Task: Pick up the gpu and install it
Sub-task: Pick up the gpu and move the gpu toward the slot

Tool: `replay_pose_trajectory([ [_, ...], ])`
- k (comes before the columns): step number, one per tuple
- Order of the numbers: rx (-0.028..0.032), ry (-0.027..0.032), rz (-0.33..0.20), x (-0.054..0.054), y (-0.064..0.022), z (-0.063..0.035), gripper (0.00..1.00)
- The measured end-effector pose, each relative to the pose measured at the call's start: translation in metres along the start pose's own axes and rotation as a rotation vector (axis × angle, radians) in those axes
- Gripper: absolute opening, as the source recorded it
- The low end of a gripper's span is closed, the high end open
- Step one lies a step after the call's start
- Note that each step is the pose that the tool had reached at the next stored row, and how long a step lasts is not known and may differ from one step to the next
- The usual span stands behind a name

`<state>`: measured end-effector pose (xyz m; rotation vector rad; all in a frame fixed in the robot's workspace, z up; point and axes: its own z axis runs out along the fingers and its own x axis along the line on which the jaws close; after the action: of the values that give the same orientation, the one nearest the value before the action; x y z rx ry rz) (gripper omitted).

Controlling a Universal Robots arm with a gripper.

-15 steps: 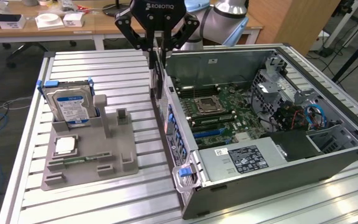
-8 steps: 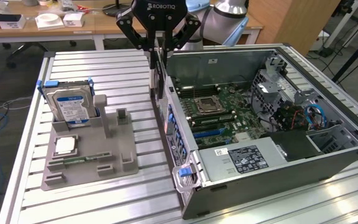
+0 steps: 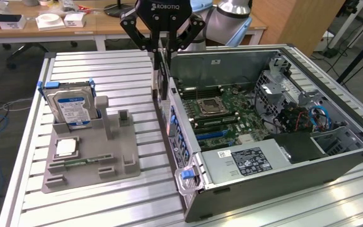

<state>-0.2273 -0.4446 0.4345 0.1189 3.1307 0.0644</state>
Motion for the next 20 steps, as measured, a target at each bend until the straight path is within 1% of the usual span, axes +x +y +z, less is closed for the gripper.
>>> replay_pose_trajectory([
  [20, 0.0000, 0.0000, 0.000, -0.0077, 0.0006, 0.0005, 0.26],
])
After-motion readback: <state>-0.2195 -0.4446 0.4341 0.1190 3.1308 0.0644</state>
